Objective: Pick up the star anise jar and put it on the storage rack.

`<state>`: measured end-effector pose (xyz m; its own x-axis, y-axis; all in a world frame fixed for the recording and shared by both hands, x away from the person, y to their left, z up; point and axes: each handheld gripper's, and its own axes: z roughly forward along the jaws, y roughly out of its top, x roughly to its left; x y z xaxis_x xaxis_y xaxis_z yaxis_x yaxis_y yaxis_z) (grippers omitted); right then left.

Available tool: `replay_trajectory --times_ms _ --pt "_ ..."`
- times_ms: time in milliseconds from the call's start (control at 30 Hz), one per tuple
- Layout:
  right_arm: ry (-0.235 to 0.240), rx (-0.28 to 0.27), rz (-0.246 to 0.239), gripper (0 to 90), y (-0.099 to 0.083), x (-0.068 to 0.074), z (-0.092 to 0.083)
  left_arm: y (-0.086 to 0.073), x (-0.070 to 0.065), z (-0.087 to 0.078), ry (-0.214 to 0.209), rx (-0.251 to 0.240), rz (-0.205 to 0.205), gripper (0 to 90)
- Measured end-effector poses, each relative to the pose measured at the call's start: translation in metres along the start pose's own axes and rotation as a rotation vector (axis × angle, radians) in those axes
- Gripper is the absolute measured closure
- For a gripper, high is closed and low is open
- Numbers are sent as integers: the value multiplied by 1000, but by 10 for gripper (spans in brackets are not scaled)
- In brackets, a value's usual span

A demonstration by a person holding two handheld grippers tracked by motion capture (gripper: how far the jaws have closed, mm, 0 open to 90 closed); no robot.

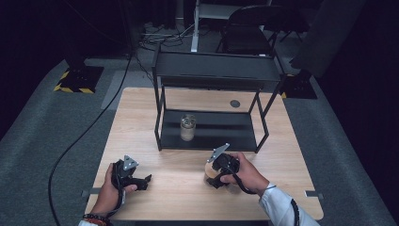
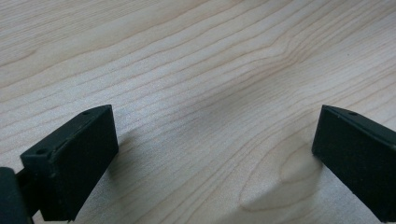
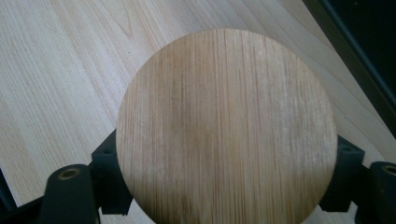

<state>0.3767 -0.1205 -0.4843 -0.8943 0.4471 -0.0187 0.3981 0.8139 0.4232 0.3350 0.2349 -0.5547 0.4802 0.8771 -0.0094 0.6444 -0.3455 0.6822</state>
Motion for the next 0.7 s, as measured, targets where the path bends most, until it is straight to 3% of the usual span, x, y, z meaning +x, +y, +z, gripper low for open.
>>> replay_trajectory --times_ms 700 --pt "1 -26 2 244 3 -2 -11 0 0 0 -1 1 1 0"
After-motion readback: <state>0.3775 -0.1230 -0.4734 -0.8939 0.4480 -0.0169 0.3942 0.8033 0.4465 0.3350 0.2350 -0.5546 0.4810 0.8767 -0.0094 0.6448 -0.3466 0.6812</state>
